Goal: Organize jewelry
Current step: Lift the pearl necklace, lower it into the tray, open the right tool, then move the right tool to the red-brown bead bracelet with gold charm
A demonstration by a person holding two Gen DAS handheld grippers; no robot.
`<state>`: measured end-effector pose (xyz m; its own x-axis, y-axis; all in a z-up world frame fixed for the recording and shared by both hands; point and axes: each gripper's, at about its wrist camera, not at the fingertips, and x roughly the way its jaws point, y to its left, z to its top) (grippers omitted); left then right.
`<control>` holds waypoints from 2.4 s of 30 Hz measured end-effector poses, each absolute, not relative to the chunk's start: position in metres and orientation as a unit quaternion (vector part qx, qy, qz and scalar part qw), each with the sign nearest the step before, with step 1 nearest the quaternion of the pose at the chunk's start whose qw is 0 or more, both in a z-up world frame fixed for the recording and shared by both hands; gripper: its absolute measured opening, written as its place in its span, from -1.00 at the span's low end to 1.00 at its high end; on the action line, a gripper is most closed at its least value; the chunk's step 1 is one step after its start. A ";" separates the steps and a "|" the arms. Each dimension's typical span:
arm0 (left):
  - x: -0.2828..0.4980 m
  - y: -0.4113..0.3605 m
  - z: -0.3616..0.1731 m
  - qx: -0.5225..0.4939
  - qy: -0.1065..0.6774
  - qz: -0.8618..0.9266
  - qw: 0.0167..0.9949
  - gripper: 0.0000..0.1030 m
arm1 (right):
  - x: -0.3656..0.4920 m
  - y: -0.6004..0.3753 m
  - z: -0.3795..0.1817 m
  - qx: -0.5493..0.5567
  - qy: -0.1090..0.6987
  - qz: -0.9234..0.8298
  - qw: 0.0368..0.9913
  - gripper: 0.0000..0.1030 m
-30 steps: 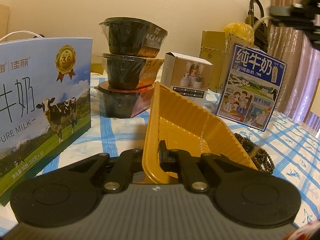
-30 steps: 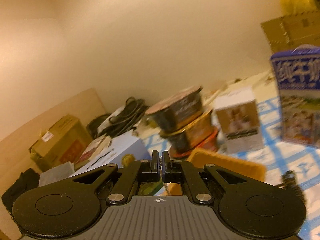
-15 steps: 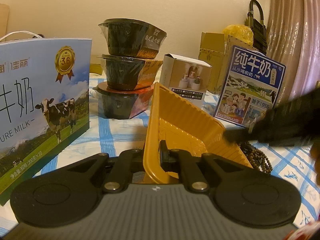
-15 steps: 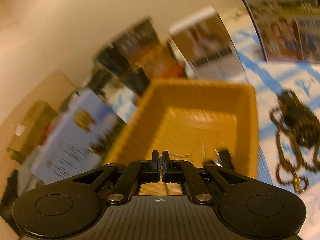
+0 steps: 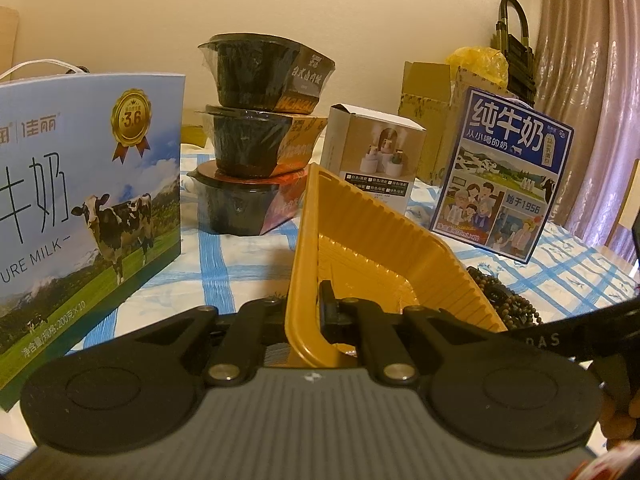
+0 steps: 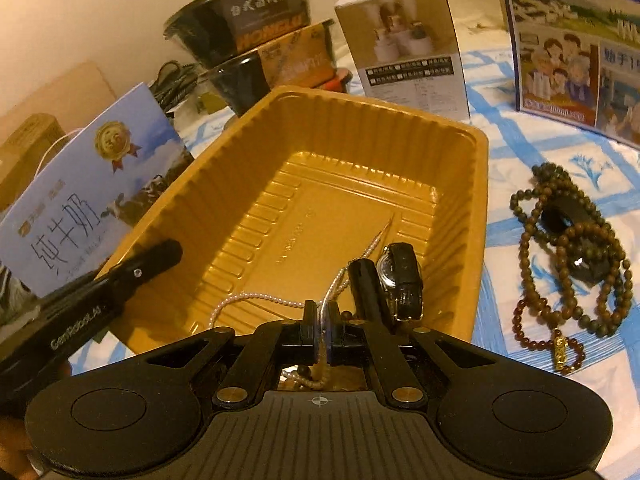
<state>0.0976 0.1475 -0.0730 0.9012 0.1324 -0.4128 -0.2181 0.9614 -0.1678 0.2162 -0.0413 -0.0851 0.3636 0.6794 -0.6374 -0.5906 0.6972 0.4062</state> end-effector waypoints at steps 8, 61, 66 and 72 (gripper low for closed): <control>0.097 0.148 -0.073 -0.105 0.204 0.091 0.969 -0.87 | 0.204 -0.060 -0.074 0.065 0.380 0.377 0.842 0.17; 0.097 0.147 -0.075 -0.097 0.208 0.093 0.969 -0.88 | 0.237 -0.141 -0.128 -0.021 0.354 0.289 0.889 0.13; 0.097 0.148 -0.075 -0.099 0.209 0.093 0.969 -0.88 | 0.239 -0.129 -0.134 -0.073 0.348 0.308 0.883 -0.28; 0.097 0.149 -0.076 -0.100 0.210 0.093 0.968 -0.88 | 0.220 -0.131 -0.133 -0.087 0.356 0.317 0.875 -0.79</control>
